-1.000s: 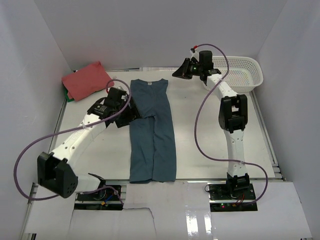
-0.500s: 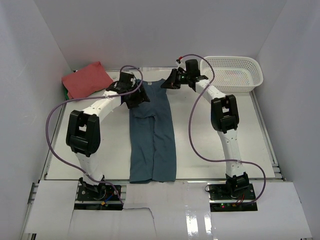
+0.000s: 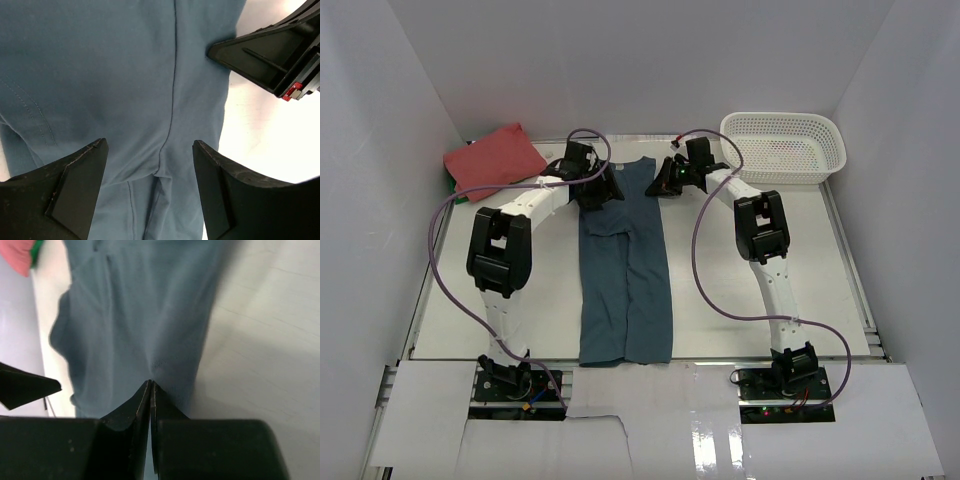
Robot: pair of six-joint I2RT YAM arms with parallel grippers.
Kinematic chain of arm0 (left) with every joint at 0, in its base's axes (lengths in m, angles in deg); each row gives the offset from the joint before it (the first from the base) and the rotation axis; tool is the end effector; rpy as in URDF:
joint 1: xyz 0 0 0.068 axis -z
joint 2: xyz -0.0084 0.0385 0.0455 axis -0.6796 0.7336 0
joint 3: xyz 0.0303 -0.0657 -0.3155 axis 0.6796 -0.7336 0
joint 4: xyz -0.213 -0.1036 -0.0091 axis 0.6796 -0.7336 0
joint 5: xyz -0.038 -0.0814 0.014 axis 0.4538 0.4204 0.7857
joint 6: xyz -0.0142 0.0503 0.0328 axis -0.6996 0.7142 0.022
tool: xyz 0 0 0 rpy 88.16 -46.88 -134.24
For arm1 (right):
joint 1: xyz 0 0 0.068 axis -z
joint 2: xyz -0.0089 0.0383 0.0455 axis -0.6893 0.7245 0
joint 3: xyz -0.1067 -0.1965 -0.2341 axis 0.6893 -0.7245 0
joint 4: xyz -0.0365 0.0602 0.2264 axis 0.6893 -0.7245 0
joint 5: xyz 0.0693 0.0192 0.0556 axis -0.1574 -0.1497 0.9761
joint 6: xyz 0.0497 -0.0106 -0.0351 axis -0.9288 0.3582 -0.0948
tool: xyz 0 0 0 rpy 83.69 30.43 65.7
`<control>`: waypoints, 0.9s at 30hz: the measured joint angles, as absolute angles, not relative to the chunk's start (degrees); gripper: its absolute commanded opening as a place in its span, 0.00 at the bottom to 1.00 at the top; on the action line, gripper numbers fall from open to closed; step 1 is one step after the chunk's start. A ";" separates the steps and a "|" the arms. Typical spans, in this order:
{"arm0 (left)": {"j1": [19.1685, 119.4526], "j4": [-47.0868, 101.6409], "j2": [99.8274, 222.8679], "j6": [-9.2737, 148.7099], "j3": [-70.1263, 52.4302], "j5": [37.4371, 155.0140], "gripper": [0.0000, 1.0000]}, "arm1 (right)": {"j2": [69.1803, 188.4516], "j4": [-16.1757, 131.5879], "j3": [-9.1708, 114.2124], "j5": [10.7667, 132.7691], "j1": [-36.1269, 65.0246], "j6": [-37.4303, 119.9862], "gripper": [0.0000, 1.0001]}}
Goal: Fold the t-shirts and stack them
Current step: Rotate the tshirt 90 degrees
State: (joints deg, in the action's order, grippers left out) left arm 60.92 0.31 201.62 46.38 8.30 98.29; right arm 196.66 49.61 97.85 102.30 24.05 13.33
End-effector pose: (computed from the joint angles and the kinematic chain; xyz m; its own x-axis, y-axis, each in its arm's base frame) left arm 0.4297 -0.1492 0.2617 -0.8437 -0.3166 -0.4334 -0.0859 0.8768 -0.4732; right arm 0.5569 0.2281 0.1612 -0.8785 0.1641 -0.4487 -0.2789 0.5864 0.7605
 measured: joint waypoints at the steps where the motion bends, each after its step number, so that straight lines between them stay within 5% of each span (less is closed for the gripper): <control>1: 60.92 0.35 201.84 46.45 8.30 98.36 0.79 | 196.72 48.85 97.85 101.38 24.05 14.05 0.09; 19: 60.90 -0.50 201.99 48.52 8.04 99.32 0.79 | 195.56 46.42 99.93 97.75 23.70 19.47 0.16; 27: 60.90 -5.48 195.37 50.93 8.72 99.17 0.80 | 176.46 43.71 83.10 100.81 23.26 24.89 0.26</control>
